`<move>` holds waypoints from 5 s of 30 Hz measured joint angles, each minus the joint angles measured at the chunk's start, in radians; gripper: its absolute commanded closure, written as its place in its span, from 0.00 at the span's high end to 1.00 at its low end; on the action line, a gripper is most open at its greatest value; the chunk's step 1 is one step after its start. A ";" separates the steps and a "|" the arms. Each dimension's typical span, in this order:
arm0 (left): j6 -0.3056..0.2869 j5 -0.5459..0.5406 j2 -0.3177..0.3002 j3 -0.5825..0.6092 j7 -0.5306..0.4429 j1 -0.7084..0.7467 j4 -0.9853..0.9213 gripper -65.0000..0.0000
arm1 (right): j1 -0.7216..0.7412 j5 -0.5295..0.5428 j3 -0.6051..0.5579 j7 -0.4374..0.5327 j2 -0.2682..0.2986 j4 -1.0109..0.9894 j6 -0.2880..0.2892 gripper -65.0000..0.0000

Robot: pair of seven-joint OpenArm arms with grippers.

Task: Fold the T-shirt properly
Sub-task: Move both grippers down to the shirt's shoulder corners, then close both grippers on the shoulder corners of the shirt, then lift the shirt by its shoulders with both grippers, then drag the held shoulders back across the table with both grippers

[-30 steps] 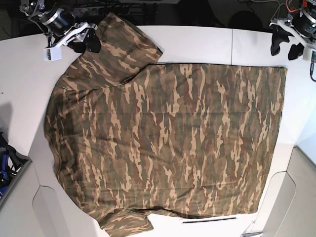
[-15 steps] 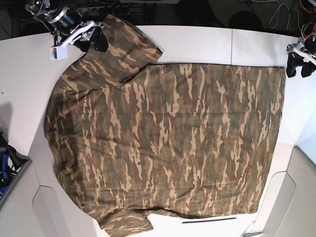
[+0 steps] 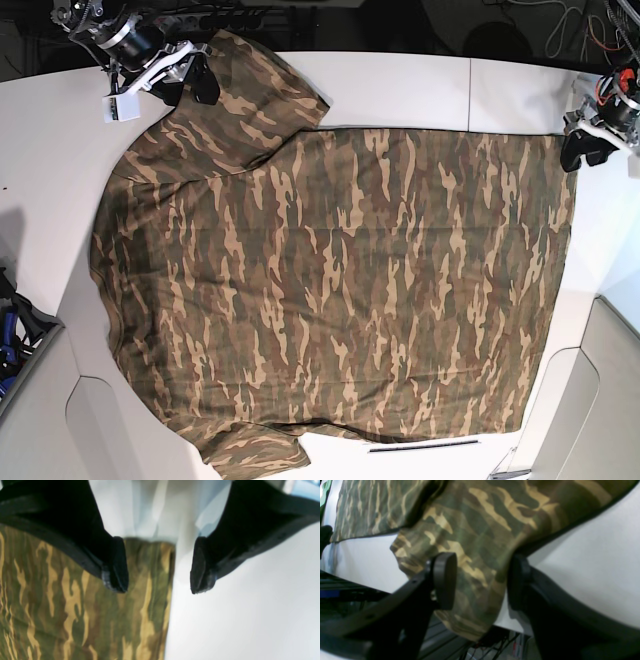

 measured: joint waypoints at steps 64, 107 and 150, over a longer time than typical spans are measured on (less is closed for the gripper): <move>-0.156 0.199 -0.011 0.063 0.019 -0.414 0.021 0.00 | 0.673 0.060 0.237 -0.172 -0.016 -0.229 0.151 0.00; -0.089 0.294 -0.003 0.125 -0.117 -0.710 -0.370 0.53 | 1.122 -0.282 0.164 -0.065 -0.016 -0.702 0.123 0.51; 0.057 0.306 0.109 0.013 -0.183 -0.637 -0.493 0.64 | 0.812 -0.158 0.318 0.069 -0.113 -0.644 0.093 0.51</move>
